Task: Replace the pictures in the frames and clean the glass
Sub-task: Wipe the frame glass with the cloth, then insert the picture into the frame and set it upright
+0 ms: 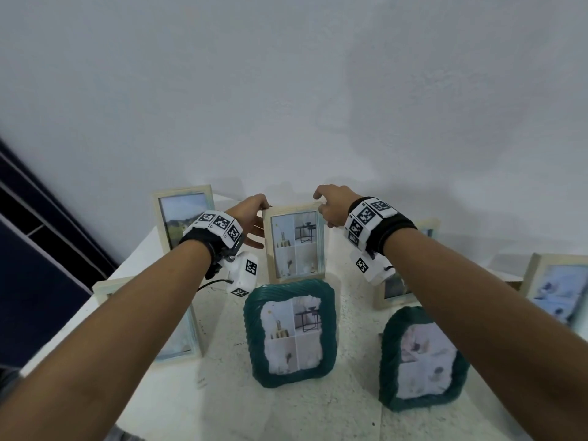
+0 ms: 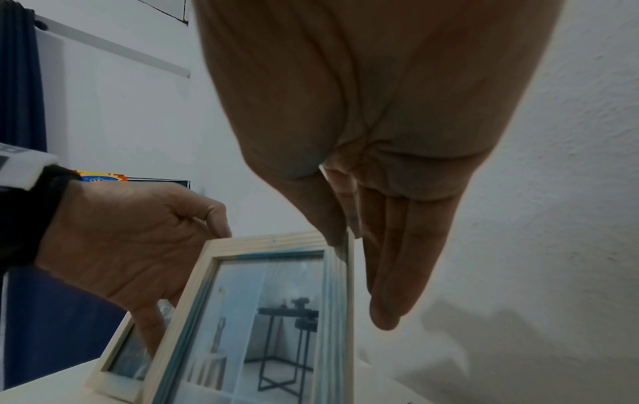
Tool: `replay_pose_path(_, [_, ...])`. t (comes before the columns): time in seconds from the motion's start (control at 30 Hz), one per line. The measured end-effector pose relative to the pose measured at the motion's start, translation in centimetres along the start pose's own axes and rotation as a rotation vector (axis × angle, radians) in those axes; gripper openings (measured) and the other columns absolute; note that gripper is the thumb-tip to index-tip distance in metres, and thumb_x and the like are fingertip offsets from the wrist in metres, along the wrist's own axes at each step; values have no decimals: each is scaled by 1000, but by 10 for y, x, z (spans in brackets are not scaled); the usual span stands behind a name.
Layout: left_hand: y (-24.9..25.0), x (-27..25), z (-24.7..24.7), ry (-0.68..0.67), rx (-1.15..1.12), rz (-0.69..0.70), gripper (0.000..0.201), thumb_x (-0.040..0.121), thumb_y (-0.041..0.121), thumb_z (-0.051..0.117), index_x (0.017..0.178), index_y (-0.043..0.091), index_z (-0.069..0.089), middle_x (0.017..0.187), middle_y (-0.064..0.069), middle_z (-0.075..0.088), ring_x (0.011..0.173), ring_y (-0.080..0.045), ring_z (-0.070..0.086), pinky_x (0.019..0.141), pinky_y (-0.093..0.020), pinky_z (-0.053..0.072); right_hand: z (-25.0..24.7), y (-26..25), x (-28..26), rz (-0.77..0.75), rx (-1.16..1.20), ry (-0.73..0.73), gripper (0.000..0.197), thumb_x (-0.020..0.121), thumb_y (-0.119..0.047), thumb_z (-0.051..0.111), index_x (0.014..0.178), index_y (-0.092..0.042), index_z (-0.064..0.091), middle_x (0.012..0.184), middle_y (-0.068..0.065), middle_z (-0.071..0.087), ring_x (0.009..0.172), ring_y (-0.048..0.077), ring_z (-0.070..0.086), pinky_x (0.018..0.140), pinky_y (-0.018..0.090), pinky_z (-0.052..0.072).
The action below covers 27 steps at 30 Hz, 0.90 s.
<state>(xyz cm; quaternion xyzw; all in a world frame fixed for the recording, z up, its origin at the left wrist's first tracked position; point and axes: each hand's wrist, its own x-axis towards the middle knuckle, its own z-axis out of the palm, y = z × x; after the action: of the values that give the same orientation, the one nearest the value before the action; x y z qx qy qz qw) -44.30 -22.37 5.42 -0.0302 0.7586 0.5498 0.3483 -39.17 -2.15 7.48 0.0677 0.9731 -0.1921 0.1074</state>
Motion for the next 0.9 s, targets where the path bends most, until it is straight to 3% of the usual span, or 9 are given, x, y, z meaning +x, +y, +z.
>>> replay_pose_path(0.07, [2, -1, -3, 27, 46, 14, 26, 88, 35, 43, 99, 16, 58, 76, -5, 69, 81, -26, 65, 90, -44, 49, -3, 2, -1, -15, -2, 10, 42, 98, -15, 41, 140, -17, 40, 136, 13, 50, 109, 30, 59, 93, 39, 50])
replay_pose_path(0.13, [9, -2, -4, 61, 123, 57, 33, 93, 43, 44, 104, 17, 62, 94, -6, 70, 86, -22, 64, 94, -42, 46, -10, 4, -4, -41, -8, 33, 44, 98, -16, 41, 142, -16, 38, 135, 13, 52, 117, 29, 53, 98, 38, 45])
replay_pose_path(0.23, [28, -3, -2, 183, 326, 218, 38, 97, 42, 48, 113, 13, 65, 116, -8, 65, 99, -23, 62, 90, -39, 47, -32, 10, -14, -75, 39, 123, 42, 98, -19, 42, 139, -15, 41, 128, 14, 57, 117, 29, 54, 99, 38, 44])
replay_pose_path(0.33, [53, -13, 9, 290, 592, 465, 31, 95, 36, 56, 112, 11, 66, 110, -5, 64, 102, -23, 58, 86, -32, 45, -60, 26, -27, -63, 83, 224, 37, 97, -18, 43, 133, -17, 48, 130, 12, 56, 116, 29, 54, 100, 39, 44])
replay_pose_path(0.4, [70, -24, 27, 278, 692, 584, 25, 93, 32, 60, 108, 14, 68, 105, 0, 65, 99, -18, 57, 82, -26, 41, -75, 45, -35, -8, 60, 242, 36, 96, -13, 42, 130, -18, 52, 134, 10, 55, 121, 28, 51, 103, 39, 42])
replay_pose_path(0.47, [86, -33, 52, 205, 761, 648, 21, 91, 31, 63, 104, 16, 69, 102, 1, 66, 97, -17, 60, 82, -26, 44, -85, 67, -47, 54, -5, 227, 36, 95, -10, 41, 128, -18, 54, 137, 9, 52, 126, 27, 46, 104, 37, 39])
replay_pose_path(0.57, [96, -40, 95, 37, 893, 637, 21, 90, 37, 66, 101, 19, 69, 90, 1, 68, 88, -16, 65, 79, -27, 49, -84, 99, -65, 135, -136, 149, 35, 95, -10, 45, 128, -16, 56, 140, 9, 46, 126, 28, 45, 101, 34, 37])
replay_pose_path(0.73, [84, -32, 158, -151, 1176, 519, 34, 88, 42, 69, 104, 13, 72, 79, -1, 71, 83, -18, 71, 60, -22, 47, -67, 136, -88, 187, -201, -12, 32, 92, -13, 55, 123, -18, 62, 135, 9, 52, 120, 27, 53, 96, 33, 42])
replay_pose_path(0.9, [76, -27, 181, -181, 1193, 485, 24, 90, 28, 70, 97, 6, 74, 89, -5, 76, 82, -17, 74, 47, -17, 47, -52, 144, -96, 150, -196, 113, 24, 93, -15, 55, 114, -17, 65, 130, 9, 54, 116, 27, 53, 90, 30, 43])
